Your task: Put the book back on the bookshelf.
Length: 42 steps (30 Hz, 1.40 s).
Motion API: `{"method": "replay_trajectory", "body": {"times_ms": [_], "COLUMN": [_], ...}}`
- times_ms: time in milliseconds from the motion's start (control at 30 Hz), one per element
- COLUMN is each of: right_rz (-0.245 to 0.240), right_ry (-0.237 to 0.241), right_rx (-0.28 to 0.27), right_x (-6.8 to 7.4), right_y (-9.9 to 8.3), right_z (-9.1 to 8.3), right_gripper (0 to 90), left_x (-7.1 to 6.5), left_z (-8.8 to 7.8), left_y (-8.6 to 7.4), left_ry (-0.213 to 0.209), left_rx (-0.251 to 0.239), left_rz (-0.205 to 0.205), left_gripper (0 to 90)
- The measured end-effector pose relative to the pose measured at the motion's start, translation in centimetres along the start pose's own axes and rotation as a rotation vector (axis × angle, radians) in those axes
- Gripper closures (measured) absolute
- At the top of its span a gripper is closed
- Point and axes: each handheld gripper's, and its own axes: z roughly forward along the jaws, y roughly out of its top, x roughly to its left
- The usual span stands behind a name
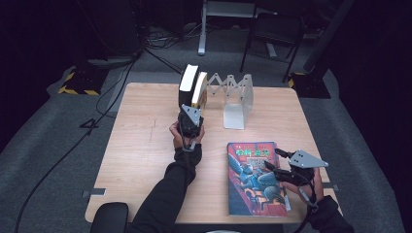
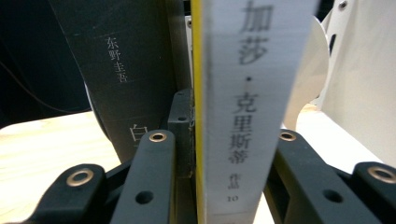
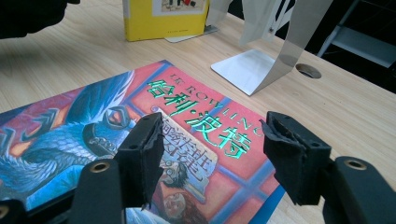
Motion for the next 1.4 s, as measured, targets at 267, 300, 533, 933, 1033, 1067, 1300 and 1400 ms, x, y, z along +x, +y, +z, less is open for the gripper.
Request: {"method": "replay_trajectory", "body": {"times_ms": [267,300,533,933,1033,1067,1300,1400], "right_rz": [-0.008,-0.001,0.0,0.001,0.001,0.002,-0.003,0.001], "right_ry": [-0.014,-0.015,-0.016,-0.019,-0.018,-0.017,-0.012,-0.012], "right_rx": [-0.002,0.0,0.01,0.008,0.007,0.008,0.017,0.016], "right_x": [-0.1,-0.1,-0.2,-0.4,-0.3,-0.3,-0.2,-0.2], "right_y": [0.0,0.0,-0.3,-0.4,-0.4,-0.4,-0.4,-0.4], "right_z": [-0.3,-0.4,-0.4,-0.7,-0.7,-0.6,-0.4,-0.4], "right_gripper": [38.0,38.0,37.8,37.8,37.8,37.8,37.8,37.8], "left_x": [0.5,0.7,1.4,0.4,0.2,0.2,0.9,1.2], "left_z": [-0.5,-0.7,-1.7,-2.8,-2.6,-2.5,-1.2,-0.7], "left_y": [-1.2,-1.7,-3.2,-4.8,-4.7,-4.7,-4.0,-3.7], "left_ry": [-0.053,-0.071,-0.155,-0.173,-0.166,-0.163,-0.134,-0.132], "left_rx": [0.038,0.049,0.088,0.102,0.101,0.103,0.117,0.126], "left_rz": [0.004,0.004,-0.049,-0.029,-0.014,-0.003,-0.028,-0.045], "left_gripper": [66.2,64.3,59.1,70.5,71.0,71.1,73.0,73.5]}}
